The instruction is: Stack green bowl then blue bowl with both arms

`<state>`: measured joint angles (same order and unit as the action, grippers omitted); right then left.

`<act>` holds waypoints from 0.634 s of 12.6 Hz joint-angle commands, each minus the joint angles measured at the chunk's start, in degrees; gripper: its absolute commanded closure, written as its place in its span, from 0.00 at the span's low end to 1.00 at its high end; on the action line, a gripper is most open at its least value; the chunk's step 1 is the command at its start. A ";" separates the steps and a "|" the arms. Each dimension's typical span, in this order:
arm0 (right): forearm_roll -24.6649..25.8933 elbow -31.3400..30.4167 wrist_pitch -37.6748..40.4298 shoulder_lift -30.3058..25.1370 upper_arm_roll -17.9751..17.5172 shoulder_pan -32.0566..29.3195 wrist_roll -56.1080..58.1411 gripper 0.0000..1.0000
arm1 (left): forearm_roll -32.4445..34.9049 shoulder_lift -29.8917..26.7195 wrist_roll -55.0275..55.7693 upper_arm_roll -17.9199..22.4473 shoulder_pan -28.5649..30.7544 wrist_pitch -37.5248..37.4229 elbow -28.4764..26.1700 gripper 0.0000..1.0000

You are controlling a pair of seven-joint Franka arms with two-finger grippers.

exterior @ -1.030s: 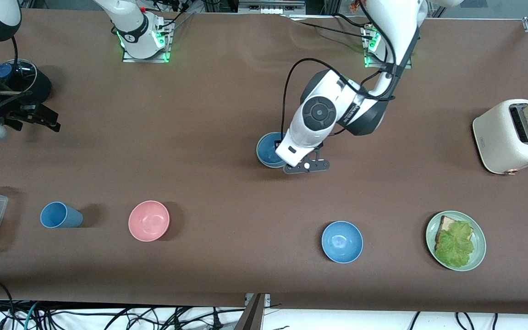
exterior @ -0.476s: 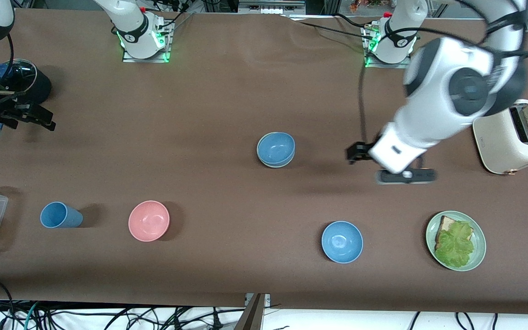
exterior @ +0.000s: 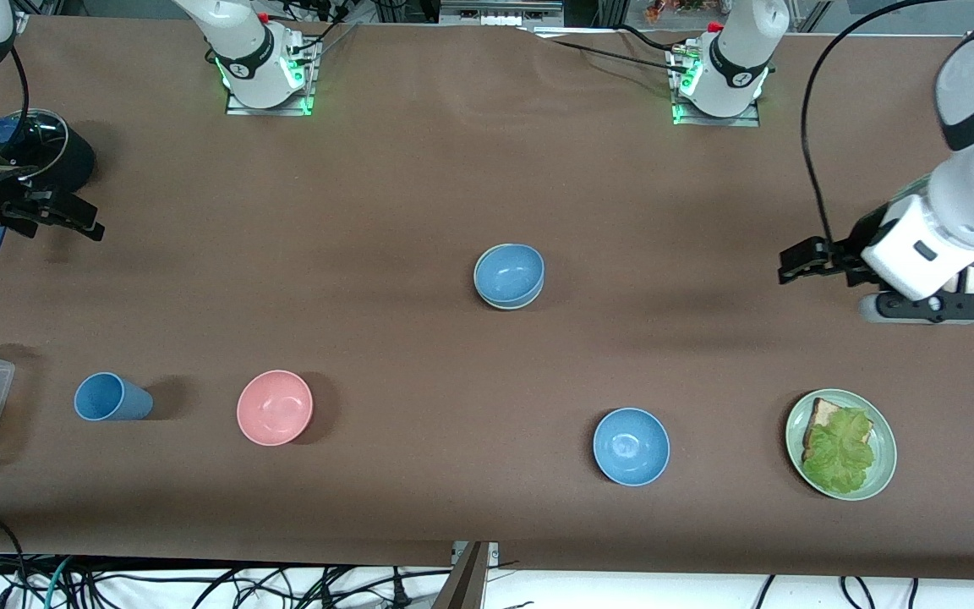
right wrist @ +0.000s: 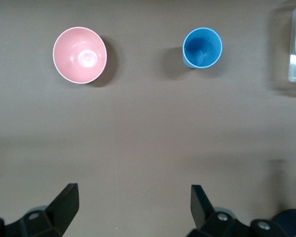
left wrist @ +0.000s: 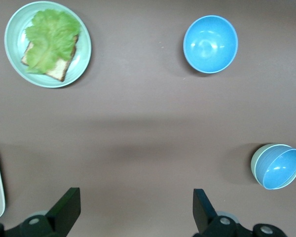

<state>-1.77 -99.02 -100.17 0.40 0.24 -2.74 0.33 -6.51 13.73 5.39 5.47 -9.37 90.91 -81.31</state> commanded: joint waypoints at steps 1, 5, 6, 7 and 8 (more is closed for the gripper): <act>0.63 1.46 1.20 0.39 -0.32 -0.25 0.64 0.00 | 2.55 -1.60 -4.24 -3.70 5.23 -1.96 -0.87 0.00; 0.89 1.46 1.03 0.39 -0.59 -0.07 0.64 0.00 | 3.17 -1.96 -4.34 -3.62 6.73 -2.14 -0.87 0.00; 0.89 1.46 1.20 0.39 -0.59 -0.07 0.64 0.00 | 3.08 -1.87 -4.43 -3.53 6.65 -2.22 -0.87 0.00; 0.89 1.46 1.11 0.39 -0.59 -0.07 0.64 0.00 | 2.99 -1.69 -4.43 -3.44 6.56 -3.01 -0.78 0.00; 0.89 1.46 1.03 0.48 -0.59 -0.16 0.64 0.00 | 3.08 -1.69 -4.34 -3.53 6.39 -3.10 -0.78 0.00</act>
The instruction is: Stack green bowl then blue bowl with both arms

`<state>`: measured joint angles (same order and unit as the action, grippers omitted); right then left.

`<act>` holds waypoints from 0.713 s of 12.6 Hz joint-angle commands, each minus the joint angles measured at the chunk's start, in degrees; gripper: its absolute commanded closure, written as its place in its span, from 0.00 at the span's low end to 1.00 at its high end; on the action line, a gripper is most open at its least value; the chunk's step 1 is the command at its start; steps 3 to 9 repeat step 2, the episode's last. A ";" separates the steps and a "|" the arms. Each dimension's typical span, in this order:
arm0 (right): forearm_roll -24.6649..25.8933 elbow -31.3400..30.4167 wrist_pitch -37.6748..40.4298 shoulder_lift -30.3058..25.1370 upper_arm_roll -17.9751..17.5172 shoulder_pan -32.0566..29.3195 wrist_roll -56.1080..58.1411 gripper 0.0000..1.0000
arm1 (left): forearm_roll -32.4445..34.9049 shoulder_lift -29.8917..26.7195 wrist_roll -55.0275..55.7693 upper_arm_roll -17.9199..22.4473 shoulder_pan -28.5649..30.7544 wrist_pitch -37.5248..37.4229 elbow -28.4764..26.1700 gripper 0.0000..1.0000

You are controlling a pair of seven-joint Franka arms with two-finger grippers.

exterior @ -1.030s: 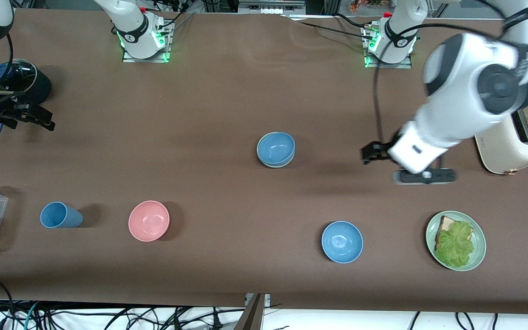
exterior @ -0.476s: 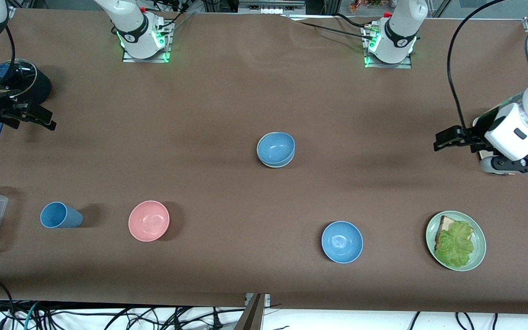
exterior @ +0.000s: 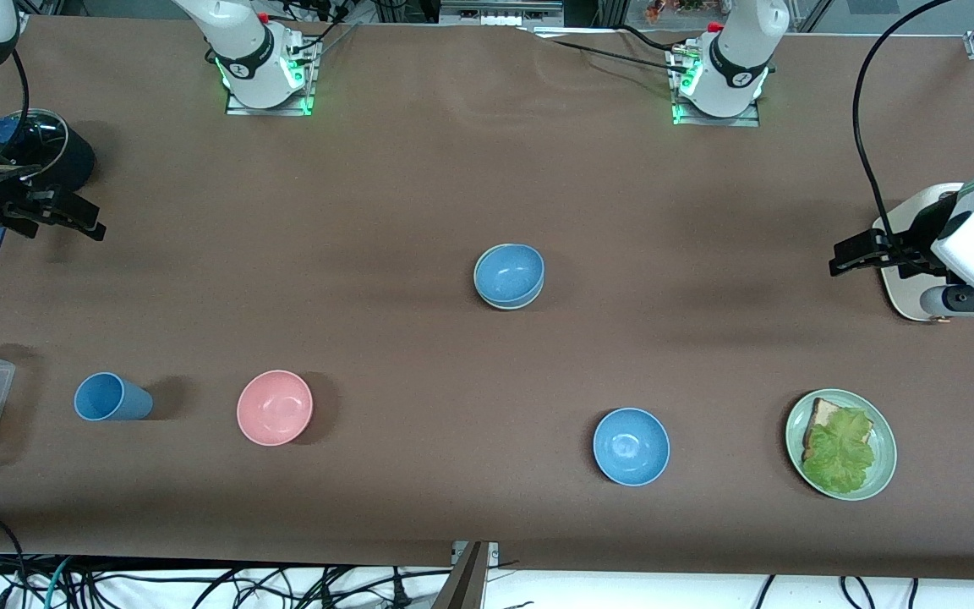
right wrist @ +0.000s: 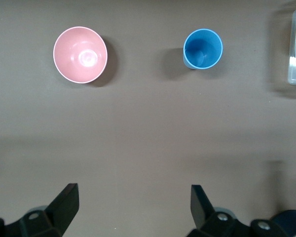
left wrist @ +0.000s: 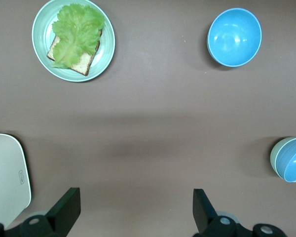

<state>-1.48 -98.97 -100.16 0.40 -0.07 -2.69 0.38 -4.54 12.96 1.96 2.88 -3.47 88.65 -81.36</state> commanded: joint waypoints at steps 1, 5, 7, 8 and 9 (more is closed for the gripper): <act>0.60 1.41 1.20 0.39 -0.28 -0.21 0.67 0.00 | 1.20 -0.83 -0.91 -0.95 0.40 -0.85 -0.73 0.00; 0.60 1.41 1.28 0.39 -0.28 -0.21 0.59 0.00 | 1.29 -0.83 -0.91 -0.95 0.39 -0.85 -0.73 0.00; 0.60 1.41 1.28 0.39 -0.28 -0.21 0.59 0.00 | 1.29 -0.83 -0.91 -0.95 0.39 -0.85 -0.73 0.00; 0.60 1.41 1.28 0.39 -0.28 -0.21 0.59 0.00 | 1.29 -0.83 -0.91 -0.95 0.39 -0.85 -0.73 0.00; 0.60 1.41 1.28 0.39 -0.28 -0.21 0.59 0.00 | 1.29 -0.83 -0.91 -0.95 0.39 -0.85 -0.73 0.00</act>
